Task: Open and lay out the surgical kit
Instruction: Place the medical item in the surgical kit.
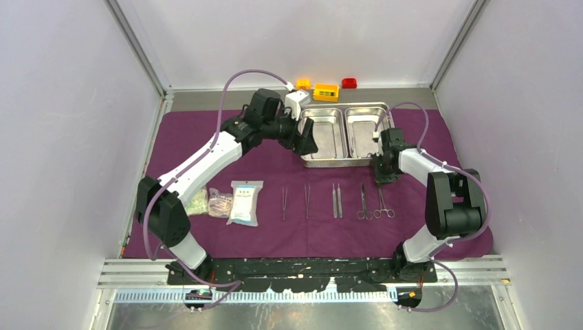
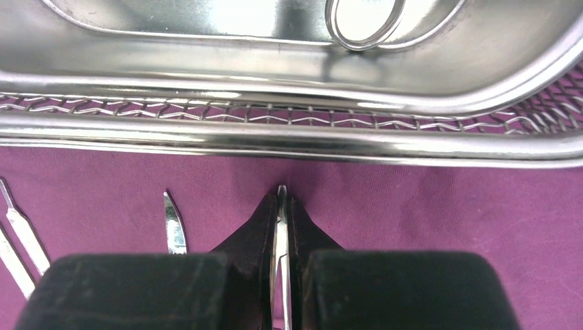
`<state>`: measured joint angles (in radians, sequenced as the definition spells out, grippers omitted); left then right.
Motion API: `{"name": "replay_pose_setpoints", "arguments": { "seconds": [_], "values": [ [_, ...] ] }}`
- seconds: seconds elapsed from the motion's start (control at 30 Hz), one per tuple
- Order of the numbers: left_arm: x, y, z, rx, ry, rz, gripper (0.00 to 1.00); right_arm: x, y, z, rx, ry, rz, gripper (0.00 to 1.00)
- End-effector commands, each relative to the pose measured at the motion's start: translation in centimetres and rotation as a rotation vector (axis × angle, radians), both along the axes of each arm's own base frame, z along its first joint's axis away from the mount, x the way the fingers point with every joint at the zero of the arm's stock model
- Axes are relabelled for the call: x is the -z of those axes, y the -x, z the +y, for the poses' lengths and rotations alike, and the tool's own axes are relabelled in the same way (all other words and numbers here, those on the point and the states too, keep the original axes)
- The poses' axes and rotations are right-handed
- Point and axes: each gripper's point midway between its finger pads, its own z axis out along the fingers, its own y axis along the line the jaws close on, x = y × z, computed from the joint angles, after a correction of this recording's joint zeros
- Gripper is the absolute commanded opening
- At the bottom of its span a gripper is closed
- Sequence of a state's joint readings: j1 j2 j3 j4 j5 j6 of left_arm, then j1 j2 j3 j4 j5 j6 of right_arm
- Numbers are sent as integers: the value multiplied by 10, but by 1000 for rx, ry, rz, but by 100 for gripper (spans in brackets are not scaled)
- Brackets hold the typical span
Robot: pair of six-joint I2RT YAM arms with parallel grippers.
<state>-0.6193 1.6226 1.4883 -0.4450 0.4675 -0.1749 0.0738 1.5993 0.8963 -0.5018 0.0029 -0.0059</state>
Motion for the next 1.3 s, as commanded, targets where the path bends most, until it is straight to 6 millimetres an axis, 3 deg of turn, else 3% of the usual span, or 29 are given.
{"name": "replay_pose_setpoints", "arguments": {
  "seconds": [0.0, 1.27],
  "values": [
    [-25, -2, -1, 9, 54, -67, 78, -5, -12, -4, 1, 38, -32, 1],
    [-29, 1, 1, 9, 56, -75, 78, -11, -5, -4, 42, 64, -9, 6]
  ]
}}
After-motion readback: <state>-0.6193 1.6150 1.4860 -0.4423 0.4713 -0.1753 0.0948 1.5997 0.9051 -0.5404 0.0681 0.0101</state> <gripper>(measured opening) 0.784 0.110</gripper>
